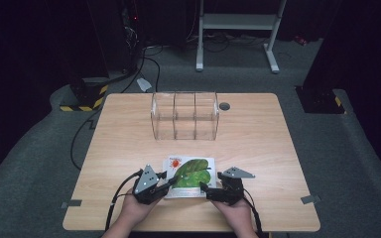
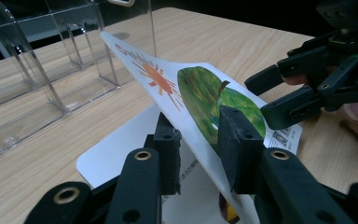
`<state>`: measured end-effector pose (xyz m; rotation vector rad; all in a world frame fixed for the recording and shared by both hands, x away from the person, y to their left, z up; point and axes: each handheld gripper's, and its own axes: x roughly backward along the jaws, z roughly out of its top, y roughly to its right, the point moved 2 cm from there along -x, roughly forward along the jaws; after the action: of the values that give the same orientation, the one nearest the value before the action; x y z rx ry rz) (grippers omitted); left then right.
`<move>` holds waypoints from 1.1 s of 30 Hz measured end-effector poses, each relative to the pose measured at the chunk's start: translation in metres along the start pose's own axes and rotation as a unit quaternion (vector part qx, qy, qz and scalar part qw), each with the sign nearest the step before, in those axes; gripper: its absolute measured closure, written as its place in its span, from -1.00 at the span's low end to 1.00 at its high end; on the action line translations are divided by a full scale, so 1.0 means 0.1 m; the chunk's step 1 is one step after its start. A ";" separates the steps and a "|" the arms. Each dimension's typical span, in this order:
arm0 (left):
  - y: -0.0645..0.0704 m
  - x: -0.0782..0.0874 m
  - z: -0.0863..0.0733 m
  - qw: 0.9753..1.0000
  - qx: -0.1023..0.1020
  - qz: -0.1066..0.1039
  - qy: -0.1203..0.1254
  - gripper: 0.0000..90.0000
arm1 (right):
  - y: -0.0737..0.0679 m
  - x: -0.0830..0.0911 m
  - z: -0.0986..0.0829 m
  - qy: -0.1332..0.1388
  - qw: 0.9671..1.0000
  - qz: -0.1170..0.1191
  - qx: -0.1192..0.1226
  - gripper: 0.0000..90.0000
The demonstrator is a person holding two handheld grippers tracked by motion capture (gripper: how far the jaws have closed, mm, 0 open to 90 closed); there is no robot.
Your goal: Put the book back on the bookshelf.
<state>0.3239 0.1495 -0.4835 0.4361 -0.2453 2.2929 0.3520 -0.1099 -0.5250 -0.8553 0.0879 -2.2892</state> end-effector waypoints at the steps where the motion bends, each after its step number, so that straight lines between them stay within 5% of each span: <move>1: 0.00 0.01 0.00 1.000 -0.005 0.001 0.001 0.55 | 0.01 -0.01 0.00 0.000 1.000 0.001 0.001 -0.68; 9: 0.02 0.01 0.00 1.000 -0.020 0.004 0.005 0.55 | 0.07 -0.08 0.00 -0.017 0.999 0.025 -0.028 -0.75; 16: 0.02 0.01 -0.01 1.000 -0.015 0.004 0.004 0.56 | 0.04 -0.08 -0.01 -0.024 0.999 0.029 -0.029 -0.68; 18: 0.00 0.00 -0.01 1.000 -0.003 0.007 -0.003 0.56 | 0.01 0.00 0.01 0.015 1.000 0.007 0.005 -0.44; 20: 0.00 -0.02 -0.03 1.000 0.002 0.007 -0.005 0.56 | -0.03 0.06 0.06 0.034 0.999 0.031 0.016 -0.25; 21: 0.00 -0.02 -0.03 1.000 -0.001 0.005 -0.003 0.56 | -0.07 0.07 0.07 0.034 0.998 0.048 0.020 -0.31; 23: 0.02 -0.02 -0.03 1.000 -0.006 0.005 -0.002 0.56 | -0.14 0.08 0.08 0.036 0.998 0.023 0.042 -0.31; 30: 0.03 -0.01 -0.03 1.000 -0.023 0.006 0.002 0.56 | 0.02 0.09 0.07 0.033 0.999 0.007 -0.003 -0.52; 33: 0.04 0.00 -0.03 1.000 -0.028 0.004 0.005 0.56 | 0.08 0.03 0.05 0.017 0.999 0.023 -0.021 -0.63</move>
<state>0.3203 0.1479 -0.4862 0.3958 -0.3060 2.2902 0.3578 -0.1168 -0.5211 -0.8268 0.1702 -2.2675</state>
